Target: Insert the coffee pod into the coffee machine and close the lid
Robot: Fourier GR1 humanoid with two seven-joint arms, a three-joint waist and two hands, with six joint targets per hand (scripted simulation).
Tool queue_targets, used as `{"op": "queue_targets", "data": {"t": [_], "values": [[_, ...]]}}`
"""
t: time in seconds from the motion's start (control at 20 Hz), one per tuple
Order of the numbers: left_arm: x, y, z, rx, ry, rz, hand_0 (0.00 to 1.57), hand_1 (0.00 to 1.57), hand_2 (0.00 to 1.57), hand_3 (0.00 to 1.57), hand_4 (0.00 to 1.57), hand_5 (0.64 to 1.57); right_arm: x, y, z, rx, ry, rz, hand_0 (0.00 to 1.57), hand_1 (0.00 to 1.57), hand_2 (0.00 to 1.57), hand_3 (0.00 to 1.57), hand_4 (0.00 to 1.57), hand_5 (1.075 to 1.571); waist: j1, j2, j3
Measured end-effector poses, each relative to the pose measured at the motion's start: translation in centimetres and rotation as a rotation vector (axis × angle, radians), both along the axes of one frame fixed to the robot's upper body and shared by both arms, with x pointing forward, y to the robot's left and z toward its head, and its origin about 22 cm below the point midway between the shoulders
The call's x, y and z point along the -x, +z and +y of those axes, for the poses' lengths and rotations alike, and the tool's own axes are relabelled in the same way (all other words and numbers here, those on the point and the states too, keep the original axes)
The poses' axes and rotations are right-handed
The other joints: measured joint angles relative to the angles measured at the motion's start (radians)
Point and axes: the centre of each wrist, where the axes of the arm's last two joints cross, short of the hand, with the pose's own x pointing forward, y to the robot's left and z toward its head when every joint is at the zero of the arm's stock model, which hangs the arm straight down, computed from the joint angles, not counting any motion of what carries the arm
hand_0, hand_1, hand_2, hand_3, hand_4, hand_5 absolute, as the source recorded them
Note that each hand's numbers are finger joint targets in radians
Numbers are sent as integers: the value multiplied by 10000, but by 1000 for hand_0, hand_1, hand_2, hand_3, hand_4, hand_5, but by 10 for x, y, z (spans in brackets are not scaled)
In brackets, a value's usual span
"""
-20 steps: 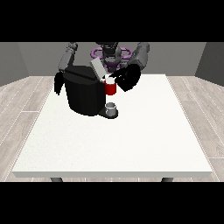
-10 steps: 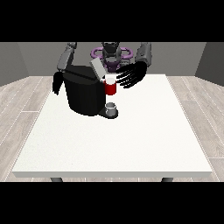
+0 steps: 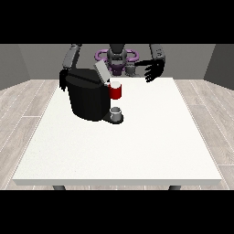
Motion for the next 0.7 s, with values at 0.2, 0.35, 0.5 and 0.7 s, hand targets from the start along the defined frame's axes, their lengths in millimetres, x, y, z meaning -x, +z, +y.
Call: {"op": "queue_targets", "data": {"t": [0.2, 0.35, 0.5, 0.7], "values": [[47, -62, 21, 683, 216, 1289, 0, 0, 0, 0, 342, 1571, 25, -17, 24, 140, 370, 561, 0, 0, 0, 0, 91, 1571, 61, -1299, -8], [78, -91, 44, 920, 814, 2134, 0, 0, 0, 0, 234, 1571, 27, -13, 49, 317, 1133, 719, 0, 0, 0, 0, 0, 1571, -157, -2128, -10], [108, -113, 63, 1051, 1404, 2838, 0, 0, 0, 0, 322, 1571, 22, -1, 81, 578, 1914, 562, 0, 0, 0, 0, 183, 1571, -531, -2779, -10], [141, -133, 81, 1116, 1914, 3617, 0, 0, 0, 0, 340, 1571, 15, 25, 115, 616, 2776, 114, 0, 0, 0, 0, 237, 1571, -797, -3585, -8]]}}
